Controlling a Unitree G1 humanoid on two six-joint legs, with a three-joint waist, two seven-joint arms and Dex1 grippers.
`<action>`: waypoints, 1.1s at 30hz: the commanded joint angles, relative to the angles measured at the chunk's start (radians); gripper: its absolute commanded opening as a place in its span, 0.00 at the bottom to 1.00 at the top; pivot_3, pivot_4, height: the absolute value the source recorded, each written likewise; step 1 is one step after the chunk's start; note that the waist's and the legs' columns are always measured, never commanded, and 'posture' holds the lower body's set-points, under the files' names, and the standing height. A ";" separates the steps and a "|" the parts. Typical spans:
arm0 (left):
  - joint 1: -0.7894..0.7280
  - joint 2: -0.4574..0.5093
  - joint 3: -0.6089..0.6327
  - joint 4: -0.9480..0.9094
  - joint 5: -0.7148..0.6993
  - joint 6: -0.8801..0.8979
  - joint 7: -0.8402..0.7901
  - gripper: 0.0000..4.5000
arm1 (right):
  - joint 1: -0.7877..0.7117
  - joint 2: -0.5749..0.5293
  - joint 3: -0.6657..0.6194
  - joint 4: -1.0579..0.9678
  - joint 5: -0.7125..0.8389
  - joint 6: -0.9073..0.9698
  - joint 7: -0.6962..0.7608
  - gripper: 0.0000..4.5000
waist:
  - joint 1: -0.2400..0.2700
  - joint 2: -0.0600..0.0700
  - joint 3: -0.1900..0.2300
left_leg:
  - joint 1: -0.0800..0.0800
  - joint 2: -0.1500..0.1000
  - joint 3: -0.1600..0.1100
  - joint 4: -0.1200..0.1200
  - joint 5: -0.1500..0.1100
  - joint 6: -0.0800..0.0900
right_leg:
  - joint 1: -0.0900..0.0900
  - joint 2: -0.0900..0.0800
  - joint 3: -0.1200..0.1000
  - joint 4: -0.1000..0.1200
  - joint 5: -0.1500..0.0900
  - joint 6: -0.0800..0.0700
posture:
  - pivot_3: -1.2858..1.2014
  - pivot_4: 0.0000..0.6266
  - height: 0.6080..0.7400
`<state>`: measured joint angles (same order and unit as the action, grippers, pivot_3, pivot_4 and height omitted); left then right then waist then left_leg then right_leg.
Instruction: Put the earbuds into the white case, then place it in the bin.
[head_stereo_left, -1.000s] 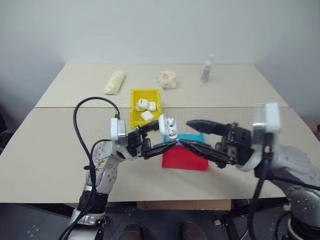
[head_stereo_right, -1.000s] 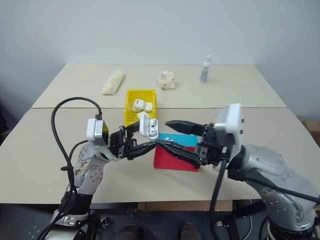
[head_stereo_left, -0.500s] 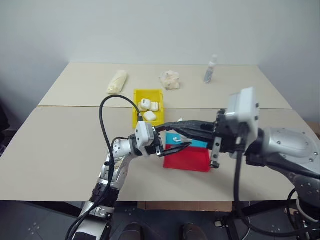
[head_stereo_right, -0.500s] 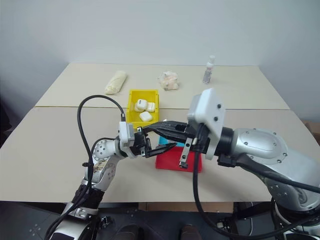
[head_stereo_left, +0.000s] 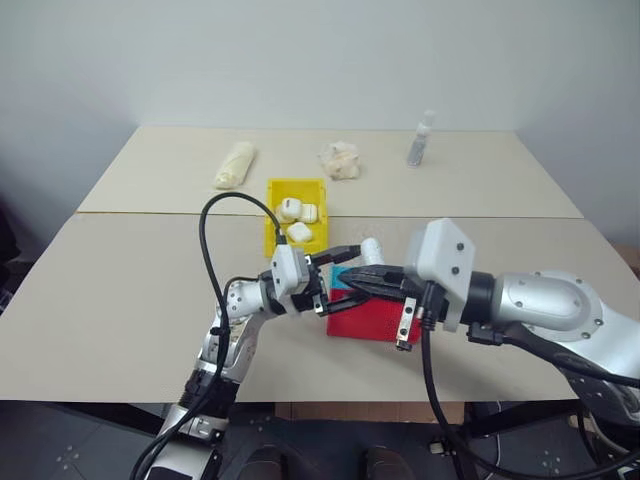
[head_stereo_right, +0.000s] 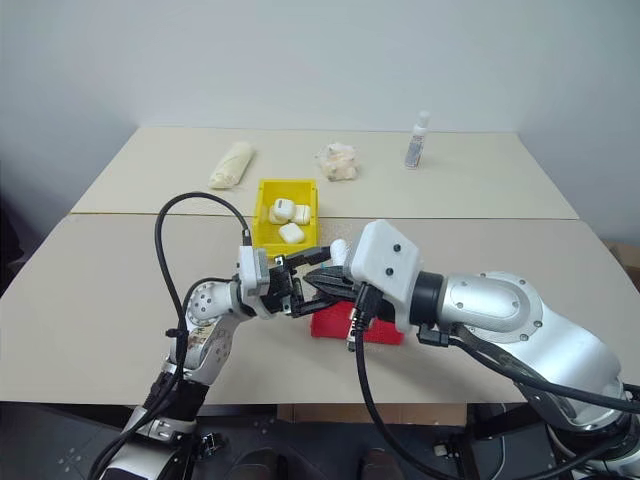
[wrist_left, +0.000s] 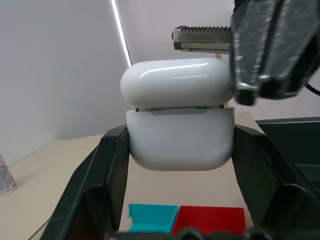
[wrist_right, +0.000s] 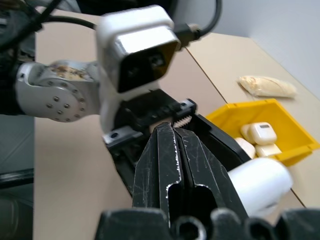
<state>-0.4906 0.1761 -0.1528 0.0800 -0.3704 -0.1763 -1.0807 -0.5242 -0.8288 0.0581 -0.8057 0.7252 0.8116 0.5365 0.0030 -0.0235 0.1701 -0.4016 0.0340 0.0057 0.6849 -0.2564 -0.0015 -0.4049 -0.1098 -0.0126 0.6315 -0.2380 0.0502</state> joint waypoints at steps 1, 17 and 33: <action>-0.003 -0.006 0.011 -0.037 -0.030 -0.040 -0.008 0.61 | 0.008 -0.018 -0.067 -0.012 -0.010 -0.021 0.016 0.02 | 0.001 0.000 0.000 | 0.000 0.000 0.000 0.000 0.000 0.000 | 0.000 0.000 0.000 0.000 0.000 0.000 | 0.52 0.24 1.00; -0.297 -0.140 0.176 0.359 0.435 -0.168 0.904 0.61 | 0.089 0.066 -0.346 0.015 0.190 -0.056 -0.052 0.02 | 0.023 -0.002 0.000 | -0.003 -0.001 -0.001 0.002 0.000 0.001 | 0.002 0.000 -0.002 -0.003 0.002 0.002 | 0.52 0.24 1.00; -0.421 -0.181 0.119 0.607 0.574 -0.180 1.229 0.99 | 0.138 0.054 -0.300 0.018 0.147 -0.038 -0.080 0.00 | 0.011 -0.002 0.000 | -0.004 -0.001 -0.001 0.002 0.000 0.001 | 0.000 -0.001 -0.002 -0.002 0.002 0.003 | 0.52 0.24 1.00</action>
<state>-0.9009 0.0073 -0.0383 0.7508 0.2377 -0.3309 0.1645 -0.3824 -0.7633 -0.2133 -0.7566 0.8718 0.7857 0.4699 0.0140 -0.0253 0.1701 -0.4063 0.0331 0.0051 0.6872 -0.2568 -0.0009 -0.4053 -0.1104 -0.0147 0.6295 -0.2357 0.0529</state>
